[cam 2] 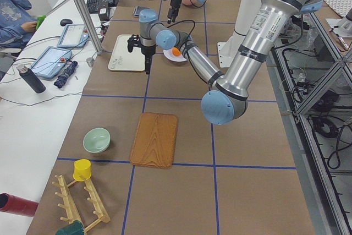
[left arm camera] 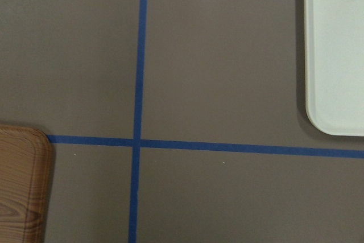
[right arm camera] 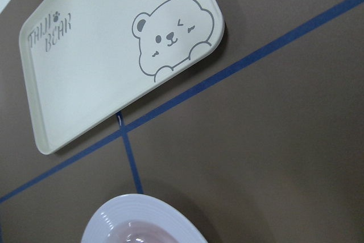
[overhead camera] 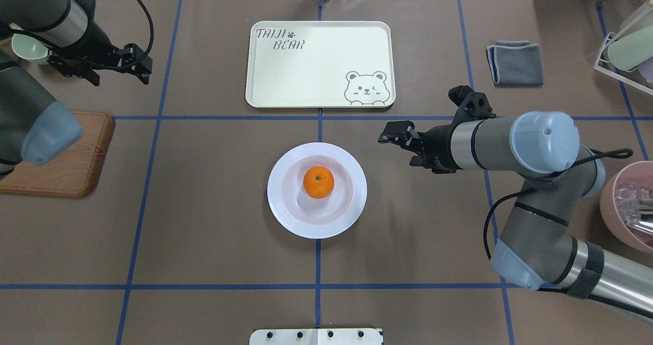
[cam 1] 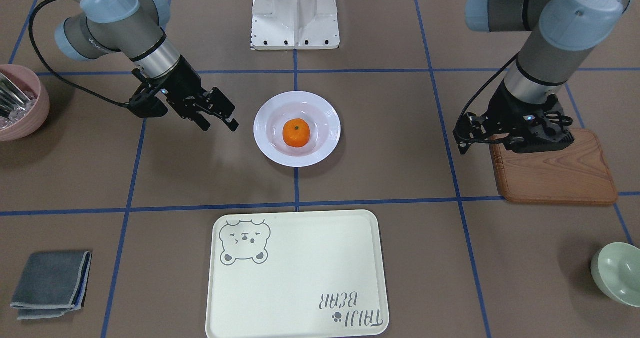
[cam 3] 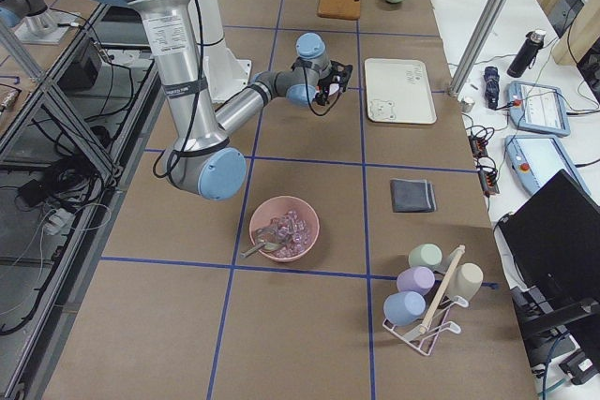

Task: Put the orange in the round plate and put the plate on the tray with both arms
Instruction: 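Withdraw the left arm while the right gripper reaches to the plate rim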

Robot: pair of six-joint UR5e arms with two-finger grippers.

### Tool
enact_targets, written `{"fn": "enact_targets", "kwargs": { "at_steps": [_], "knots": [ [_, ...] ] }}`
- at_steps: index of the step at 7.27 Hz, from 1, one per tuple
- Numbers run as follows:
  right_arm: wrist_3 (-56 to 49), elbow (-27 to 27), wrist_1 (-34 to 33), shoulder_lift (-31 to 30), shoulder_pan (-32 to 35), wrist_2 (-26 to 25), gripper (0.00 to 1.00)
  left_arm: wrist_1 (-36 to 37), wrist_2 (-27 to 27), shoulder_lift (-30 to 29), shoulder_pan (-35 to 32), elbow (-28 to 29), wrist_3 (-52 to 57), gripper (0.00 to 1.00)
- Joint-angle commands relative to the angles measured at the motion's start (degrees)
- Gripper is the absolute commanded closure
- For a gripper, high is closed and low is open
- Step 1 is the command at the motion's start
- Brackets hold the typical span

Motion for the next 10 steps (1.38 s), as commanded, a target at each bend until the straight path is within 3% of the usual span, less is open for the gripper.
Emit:
{"fn": "enact_targets", "kwargs": {
  "at_steps": [1,3,7,10],
  "knots": [
    [9.4,-3.2,17.8,-2.8,-7.9,-12.1,0.0,0.0,0.2,1.0,-0.4,0.3,0.3,0.02],
    [9.4,-5.1,19.9,-2.8,-14.6,-19.4,0.0,0.0,0.2,1.0,-0.6,0.4,0.2,0.02],
    [9.0,-7.4,20.2,-2.0,-16.0,-19.5,0.04,0.0,0.3,1.0,-0.4,0.6,-0.2,0.02],
    [9.2,-12.0,28.9,-1.1,-16.0,-19.7,0.05,0.1,0.3,1.1,-0.4,0.8,-0.2,0.02]
  ]
}}
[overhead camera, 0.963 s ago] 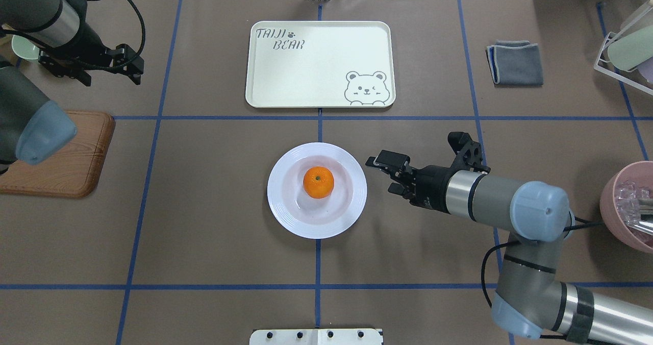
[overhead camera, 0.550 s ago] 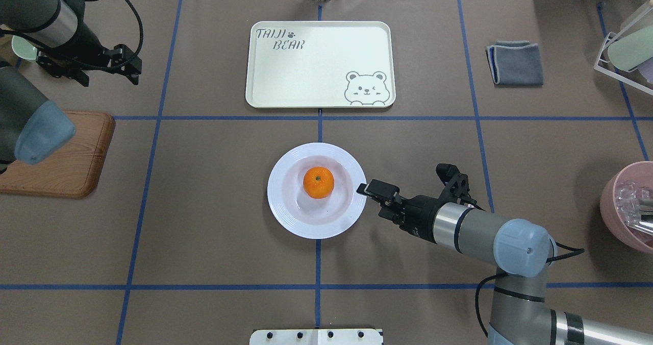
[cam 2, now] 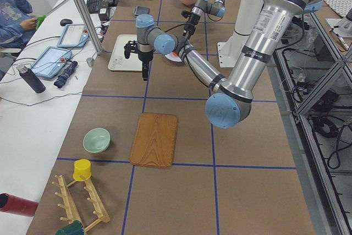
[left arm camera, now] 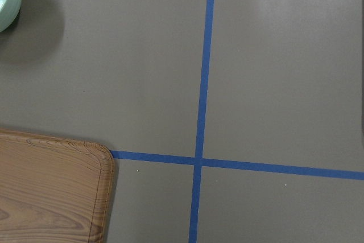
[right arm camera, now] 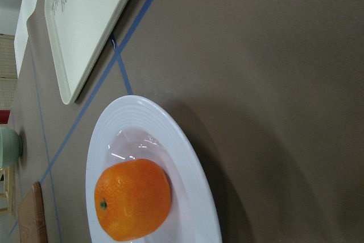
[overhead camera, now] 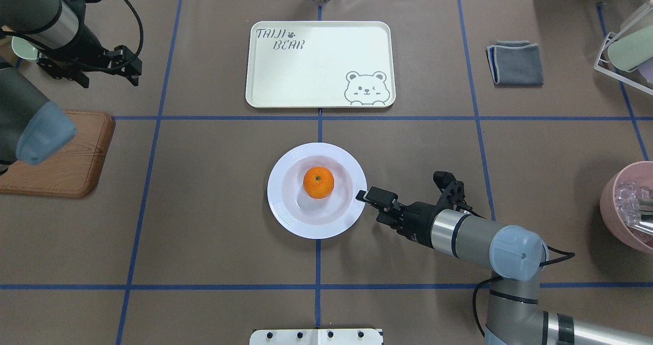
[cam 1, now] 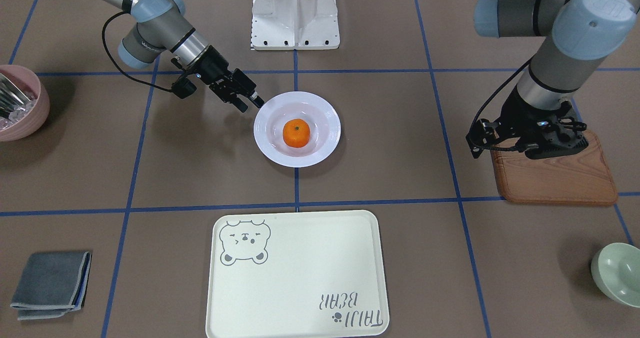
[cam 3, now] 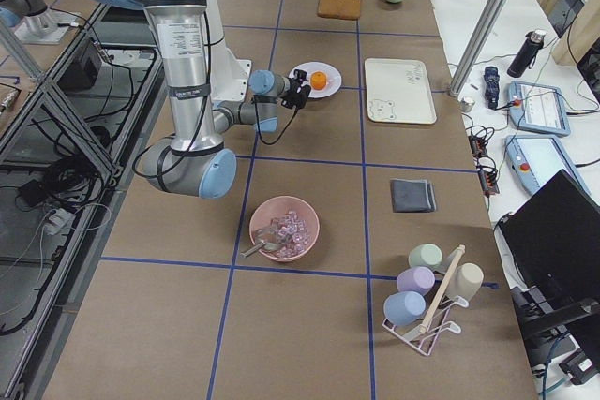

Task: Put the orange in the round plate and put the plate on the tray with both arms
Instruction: 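Withdraw the left arm while the right gripper reaches to the plate rim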

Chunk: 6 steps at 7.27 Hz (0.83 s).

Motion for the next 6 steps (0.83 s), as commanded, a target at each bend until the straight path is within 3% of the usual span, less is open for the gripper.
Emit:
{"fn": "enact_targets", "kwargs": {
  "at_steps": [1,6],
  "knots": [
    [0.4,-1.3,2.3,2.6,0.3,-0.1,0.06,0.0,0.0,0.0,0.0,0.1,0.0,0.02],
    [-0.1,-3.1,1.6,2.8,0.5,0.1,0.1,0.1,0.0,0.0,0.0,0.1,0.2,0.02]
  ]
}}
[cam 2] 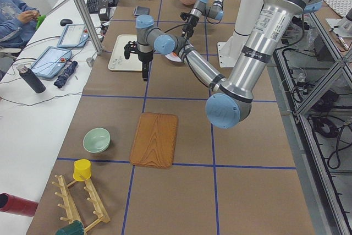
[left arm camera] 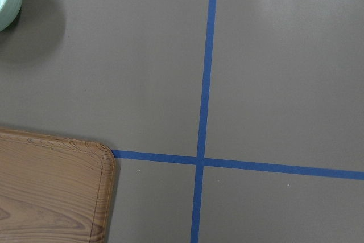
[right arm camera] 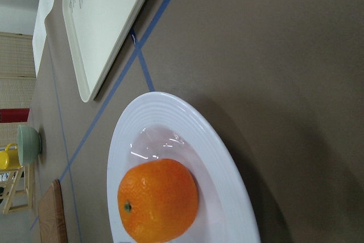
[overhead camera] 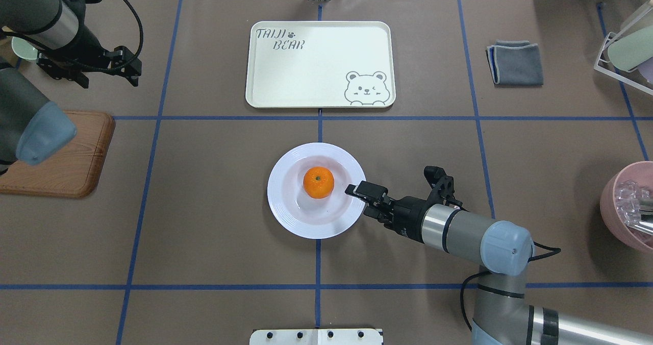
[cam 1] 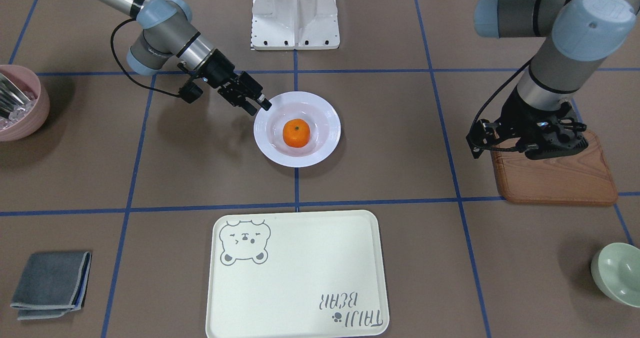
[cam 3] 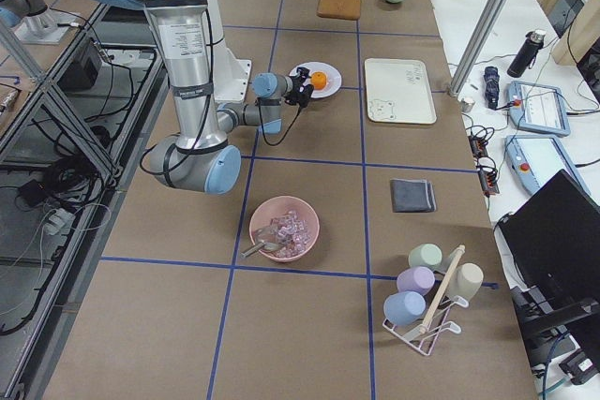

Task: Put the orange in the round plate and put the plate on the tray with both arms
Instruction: 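Withdraw the left arm while the right gripper reaches to the plate rim, then grip the white plate rim with the right gripper and lift it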

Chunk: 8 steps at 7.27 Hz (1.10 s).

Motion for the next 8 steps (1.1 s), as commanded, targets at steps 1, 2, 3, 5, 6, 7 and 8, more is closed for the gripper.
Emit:
{"fn": "enact_targets", "kwargs": {
  "at_steps": [1,2,3,5,6,7,8],
  "knots": [
    [0.1,-0.7,-0.1,0.4,0.0,-0.1,0.21,0.0,0.0,0.0,0.0,0.0,0.0,0.02],
    [0.1,-0.7,-0.1,0.4,0.0,-0.1,0.41,-0.1,-0.1,0.0,0.0,-0.2,-0.1,0.02],
    [0.1,-0.7,-0.1,0.5,0.0,-0.1,0.63,0.0,-0.1,-0.1,0.0,-0.3,-0.3,0.02],
    [0.1,-0.7,0.0,0.5,0.0,-0.1,0.77,0.0,-0.1,-0.1,0.0,-0.4,-0.4,0.02],
    [0.1,-0.8,0.2,0.5,0.0,-0.1,0.81,-0.1,-0.1,-0.1,0.0,-0.5,-0.4,0.02],
    [0.2,-0.8,0.3,0.5,0.0,-0.1,0.87,-0.1,-0.1,-0.1,0.0,-0.5,-0.4,0.02],
    [0.3,-0.7,0.5,0.5,0.0,-0.1,0.96,0.0,-0.1,-0.1,0.0,-0.6,-0.4,0.02]
  ]
}}
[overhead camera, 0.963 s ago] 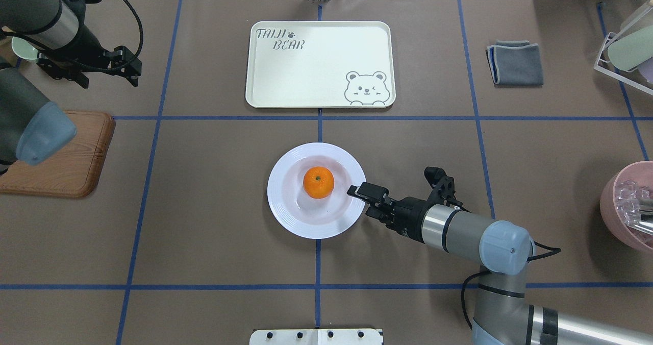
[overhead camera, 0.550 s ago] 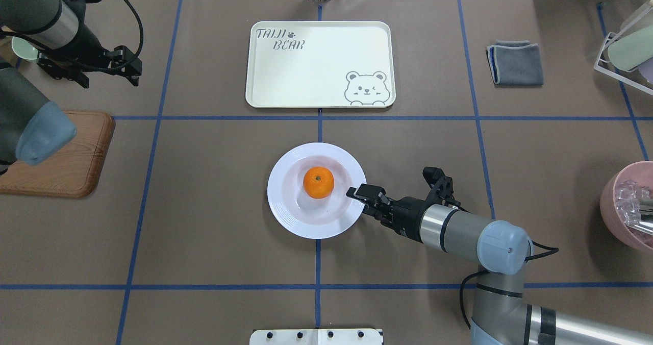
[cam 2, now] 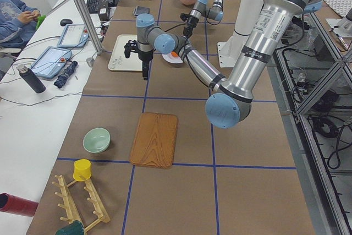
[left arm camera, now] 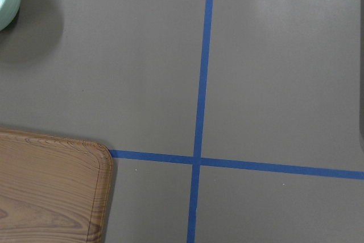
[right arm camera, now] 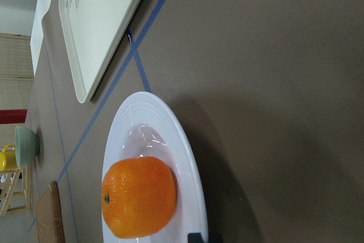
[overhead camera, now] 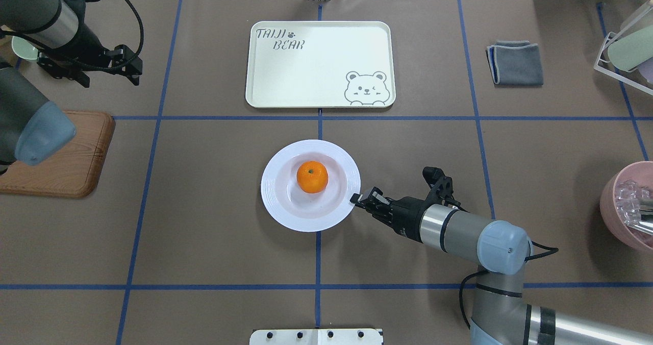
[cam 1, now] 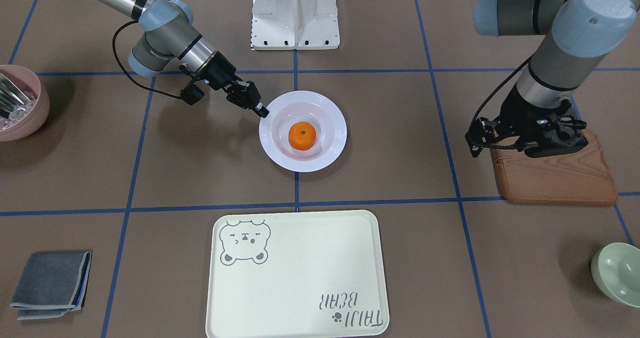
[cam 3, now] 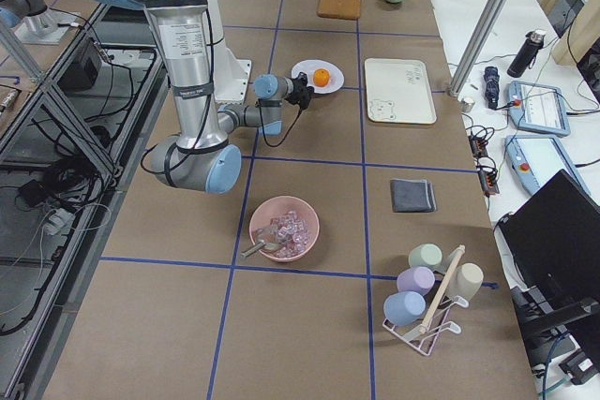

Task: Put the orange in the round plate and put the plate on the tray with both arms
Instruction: 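Grip the white plate rim with the right gripper and lift it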

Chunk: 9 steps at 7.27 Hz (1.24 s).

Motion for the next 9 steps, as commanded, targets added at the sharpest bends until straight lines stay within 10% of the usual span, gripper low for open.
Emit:
{"fn": "enact_targets", "kwargs": {
  "at_steps": [1,9],
  "knots": [
    [0.3,0.3,0.4,0.3,0.1,-0.1,1.0,0.1,0.0,0.0,0.0,-0.1,0.0,0.02],
    [2.0,0.8,11.5,0.4,1.9,-4.6,1.0,0.4,0.0,-0.1,-0.3,-1.7,-0.2,0.02]
  ]
}}
